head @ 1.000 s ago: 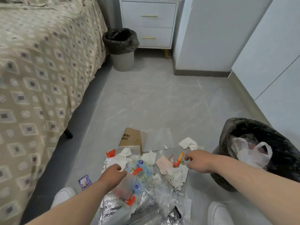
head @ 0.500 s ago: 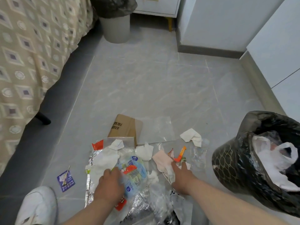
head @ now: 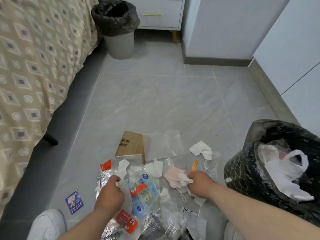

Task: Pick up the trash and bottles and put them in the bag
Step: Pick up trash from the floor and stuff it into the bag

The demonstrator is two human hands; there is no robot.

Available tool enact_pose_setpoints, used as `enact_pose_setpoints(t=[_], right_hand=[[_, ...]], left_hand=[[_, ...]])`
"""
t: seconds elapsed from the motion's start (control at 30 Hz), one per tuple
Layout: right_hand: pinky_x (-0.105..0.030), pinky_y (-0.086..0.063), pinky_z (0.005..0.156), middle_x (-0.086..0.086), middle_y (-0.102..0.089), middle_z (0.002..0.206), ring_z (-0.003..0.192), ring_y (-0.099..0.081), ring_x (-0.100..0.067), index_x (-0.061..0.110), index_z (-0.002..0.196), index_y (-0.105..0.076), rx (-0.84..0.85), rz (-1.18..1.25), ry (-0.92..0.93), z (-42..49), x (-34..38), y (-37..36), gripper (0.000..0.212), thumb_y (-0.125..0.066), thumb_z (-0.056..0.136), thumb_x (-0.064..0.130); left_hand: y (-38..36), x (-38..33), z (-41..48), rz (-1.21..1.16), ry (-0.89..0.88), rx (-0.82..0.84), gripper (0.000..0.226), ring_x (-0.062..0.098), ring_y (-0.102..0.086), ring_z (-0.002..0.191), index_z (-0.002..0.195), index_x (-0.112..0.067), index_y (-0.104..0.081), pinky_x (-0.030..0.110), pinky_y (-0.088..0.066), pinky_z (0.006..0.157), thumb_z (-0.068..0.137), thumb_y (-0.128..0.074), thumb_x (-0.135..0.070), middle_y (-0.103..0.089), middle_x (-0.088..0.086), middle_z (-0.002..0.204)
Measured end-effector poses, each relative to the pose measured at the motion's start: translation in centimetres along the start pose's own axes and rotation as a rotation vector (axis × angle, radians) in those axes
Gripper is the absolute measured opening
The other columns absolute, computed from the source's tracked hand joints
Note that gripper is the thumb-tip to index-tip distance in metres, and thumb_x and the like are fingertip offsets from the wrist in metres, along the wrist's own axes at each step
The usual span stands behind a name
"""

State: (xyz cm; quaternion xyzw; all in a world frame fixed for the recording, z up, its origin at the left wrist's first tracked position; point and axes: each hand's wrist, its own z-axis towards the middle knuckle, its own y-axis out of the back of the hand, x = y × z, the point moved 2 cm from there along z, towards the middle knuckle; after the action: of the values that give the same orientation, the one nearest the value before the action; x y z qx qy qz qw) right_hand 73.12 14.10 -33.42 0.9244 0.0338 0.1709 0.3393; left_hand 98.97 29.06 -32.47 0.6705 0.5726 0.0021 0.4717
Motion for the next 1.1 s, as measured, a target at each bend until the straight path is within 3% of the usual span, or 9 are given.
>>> enact_pose_setpoints(t=[0.07,0.17,0.33,0.43,0.53,0.67,0.77,0.93,1.1], right_hand=[[-0.02,-0.034,0.053,0.007,-0.049,0.068,0.079,-0.054,-0.02,0.026,0.059,-0.046,-0.047,0.069,0.055,-1.4,0.8,3.1,0.027,-0.049,0.079,0.009],[-0.024,-0.035,0.055,0.003,-0.052,0.069,0.074,-0.054,-0.018,0.016,0.062,-0.052,-0.126,0.088,0.141,-4.8,2.1,8.3,0.018,-0.053,0.079,0.01],[-0.024,-0.028,0.048,0.001,-0.043,0.059,0.051,-0.038,-0.009,0.015,0.06,-0.046,-0.296,0.252,0.2,-12.1,2.1,16.1,0.022,-0.059,0.077,0.009],[-0.014,-0.03,0.042,0.003,-0.046,0.057,0.043,-0.039,-0.002,0.012,0.068,-0.054,-0.336,0.434,0.204,-16.7,0.7,19.9,0.012,-0.061,0.077,0.007],[-0.021,-0.036,0.054,0.002,-0.055,0.061,0.055,-0.047,-0.009,0.007,0.073,-0.061,-0.358,0.573,0.22,-20.6,-1.6,22.8,0.004,-0.063,0.074,0.01],[-0.029,-0.043,0.062,-0.001,-0.059,0.06,0.061,-0.054,-0.017,0.015,0.067,-0.06,-0.389,0.749,0.285,-24.1,-5.9,26.5,0.007,-0.066,0.063,0.015],[-0.027,-0.048,0.064,-0.006,-0.065,0.068,0.067,-0.061,-0.019,0.01,0.074,-0.059,-0.435,0.902,0.331,-25.9,-9.6,28.5,0.006,-0.061,0.071,0.005],[-0.021,-0.048,0.049,-0.01,-0.057,0.062,0.057,-0.055,-0.02,0.005,0.071,-0.052,-0.51,1.072,0.324,-27.1,-14.1,29.2,0.015,-0.052,0.082,-0.005],[-0.028,-0.052,0.066,-0.013,-0.065,0.082,0.087,-0.069,-0.027,0.004,0.087,-0.055,-0.558,1.195,0.335,-26.8,-16.7,29.0,0.008,-0.052,0.081,-0.001]], left_hand=[[1.4,-1.6,-0.5,-0.142,0.006,-0.011,0.036,0.025,-0.057,0.07,0.111,-0.016,-0.048,0.031,-0.041,0.058,0.082,-0.051,0.005,-0.061,0.011,0.078],[3.3,-4.8,-1.4,-0.346,0.016,-0.012,0.035,0.026,-0.055,0.065,0.105,-0.012,-0.052,0.033,-0.045,0.06,0.078,-0.056,0.01,-0.057,0.013,0.073],[4.8,-10.5,-4.0,-0.478,-0.001,0.023,0.027,0.031,-0.066,0.086,0.094,-0.017,-0.068,0.048,-0.053,0.089,0.069,-0.065,-0.008,-0.071,0.01,0.086],[4.7,-15.4,-6.5,-0.589,-0.122,0.105,0.018,0.027,-0.063,0.071,0.09,-0.004,-0.068,0.039,-0.053,0.074,0.073,-0.065,0.002,-0.07,0.015,0.077],[3.8,-20.4,-9.2,-0.694,-0.248,0.218,0.019,0.018,-0.064,0.054,0.092,0.0,-0.066,0.026,-0.05,0.049,0.083,-0.055,0.012,-0.07,0.007,0.064],[0.8,-26.7,-12.3,-0.772,-0.37,0.423,0.028,0.019,-0.067,0.059,0.09,-0.005,-0.072,0.029,-0.05,0.057,0.085,-0.049,0.012,-0.073,0.013,0.073],[-2.9,-31.2,-15.5,-0.819,-0.433,0.608,0.026,0.014,-0.062,0.048,0.079,-0.003,-0.067,0.021,-0.048,0.046,0.086,-0.047,0.011,-0.067,0.006,0.06],[-11.1,-35.3,-17.6,-0.774,-0.29,0.709,0.014,0.029,-0.066,0.074,0.093,0.006,-0.066,0.039,-0.054,0.067,0.081,-0.059,0.004,-0.069,0.029,0.092],[-16.3,-36.7,-17.8,-0.694,-0.094,0.642,0.019,0.019,-0.048,0.048,0.068,-0.007,-0.055,0.025,-0.039,0.052,0.08,-0.05,0.007,-0.053,0.003,0.048]])
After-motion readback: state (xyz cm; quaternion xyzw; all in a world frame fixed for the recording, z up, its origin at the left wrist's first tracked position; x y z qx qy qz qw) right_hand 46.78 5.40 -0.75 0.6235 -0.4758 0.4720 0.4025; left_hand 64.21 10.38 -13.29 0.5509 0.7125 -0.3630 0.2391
